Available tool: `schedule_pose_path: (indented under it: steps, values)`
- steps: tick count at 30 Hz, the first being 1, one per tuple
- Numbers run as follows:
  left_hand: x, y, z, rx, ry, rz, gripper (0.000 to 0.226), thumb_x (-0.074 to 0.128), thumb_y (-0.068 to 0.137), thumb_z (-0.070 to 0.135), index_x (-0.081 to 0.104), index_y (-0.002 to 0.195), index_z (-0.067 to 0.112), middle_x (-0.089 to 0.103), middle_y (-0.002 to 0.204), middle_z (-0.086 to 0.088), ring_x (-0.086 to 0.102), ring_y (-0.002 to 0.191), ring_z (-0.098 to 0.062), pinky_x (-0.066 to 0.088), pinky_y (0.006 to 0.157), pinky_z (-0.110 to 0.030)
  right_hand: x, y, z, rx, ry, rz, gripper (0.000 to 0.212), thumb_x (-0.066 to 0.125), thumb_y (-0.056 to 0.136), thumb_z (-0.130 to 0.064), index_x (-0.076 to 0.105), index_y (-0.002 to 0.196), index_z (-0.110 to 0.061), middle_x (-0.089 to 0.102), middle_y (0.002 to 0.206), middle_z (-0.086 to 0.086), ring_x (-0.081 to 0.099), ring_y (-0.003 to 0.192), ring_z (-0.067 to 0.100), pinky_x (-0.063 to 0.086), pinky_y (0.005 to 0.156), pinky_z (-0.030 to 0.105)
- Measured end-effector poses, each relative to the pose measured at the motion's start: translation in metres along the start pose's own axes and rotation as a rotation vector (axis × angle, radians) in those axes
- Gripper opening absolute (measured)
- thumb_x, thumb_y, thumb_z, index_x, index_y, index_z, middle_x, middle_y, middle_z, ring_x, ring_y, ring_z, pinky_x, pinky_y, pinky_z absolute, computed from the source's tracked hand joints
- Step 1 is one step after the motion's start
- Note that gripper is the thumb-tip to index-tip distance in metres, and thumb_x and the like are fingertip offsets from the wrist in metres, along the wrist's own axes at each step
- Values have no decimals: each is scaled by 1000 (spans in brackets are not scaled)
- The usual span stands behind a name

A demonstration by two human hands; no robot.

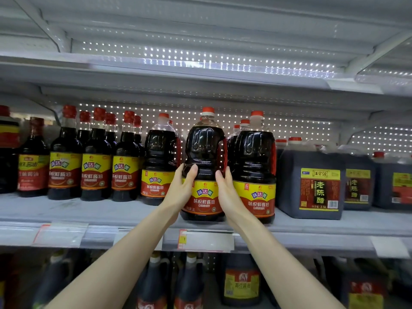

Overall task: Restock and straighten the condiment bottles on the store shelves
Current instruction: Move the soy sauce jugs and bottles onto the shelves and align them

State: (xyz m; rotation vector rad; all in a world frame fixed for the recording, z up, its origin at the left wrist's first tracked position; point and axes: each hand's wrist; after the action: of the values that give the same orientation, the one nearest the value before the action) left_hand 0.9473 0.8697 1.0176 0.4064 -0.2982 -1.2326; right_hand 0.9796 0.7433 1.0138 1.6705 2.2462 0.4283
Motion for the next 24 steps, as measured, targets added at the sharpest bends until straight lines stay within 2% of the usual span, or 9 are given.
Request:
schedule_pose_path:
  steps: [5, 10, 16, 20, 22, 24]
  values:
    - [-2, 0, 1, -6, -1, -9, 71, 46, 93, 55, 21, 152, 24, 50, 138, -4, 58, 107, -13, 49, 80, -26, 2, -2, 3, -22, -17, 21, 59, 28, 102, -51, -2, 152, -43, 11, 161, -7, 32, 140, 17, 39, 108, 40]
    - [1, -3, 1, 5, -18, 20, 67, 47, 93, 53, 25, 149, 24, 53, 126, 0, 59, 100, -9, 50, 74, -24, 1, -1, 8, -39, 8, 30, 56, 28, 103, -48, 2, 152, -44, 20, 159, -5, 40, 133, 17, 44, 96, 33]
    - [1, -2, -2, 3, 21, 37, 73, 51, 91, 55, 24, 151, 24, 50, 140, -5, 58, 112, -17, 50, 79, -26, 0, 0, 7, -31, 44, 25, 53, 27, 104, -45, 6, 153, -41, 28, 155, -4, 45, 121, 12, 46, 79, 22]
    - [-1, -4, -2, -2, 27, 2, 73, 47, 93, 54, 17, 153, 26, 44, 146, -5, 53, 115, -15, 46, 77, -23, 1, 0, 8, -24, 50, 29, 53, 27, 104, -45, 6, 153, -42, 29, 155, -4, 45, 125, 14, 45, 86, 27]
    - [-1, -8, -3, -17, -4, -14, 73, 44, 94, 53, 10, 154, 28, 40, 148, -4, 50, 113, -13, 43, 81, -24, 0, -1, 8, -14, 53, 20, 53, 27, 104, -46, 6, 152, -42, 28, 156, -4, 44, 125, 13, 45, 82, 25]
    - [0, -10, -5, -40, -23, -19, 70, 42, 96, 52, 10, 154, 26, 45, 141, -1, 53, 103, -8, 42, 78, -22, -1, -1, 8, -2, 56, 8, 54, 27, 104, -46, 5, 153, -42, 29, 155, -4, 45, 120, 11, 44, 75, 20]
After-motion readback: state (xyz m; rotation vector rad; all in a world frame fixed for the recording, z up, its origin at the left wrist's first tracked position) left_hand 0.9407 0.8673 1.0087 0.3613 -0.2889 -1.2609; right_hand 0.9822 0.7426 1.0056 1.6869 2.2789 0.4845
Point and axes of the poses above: each hand's wrist, its own y-axis towards the middle knuckle, its own x-axis out of the palm, z = x × y
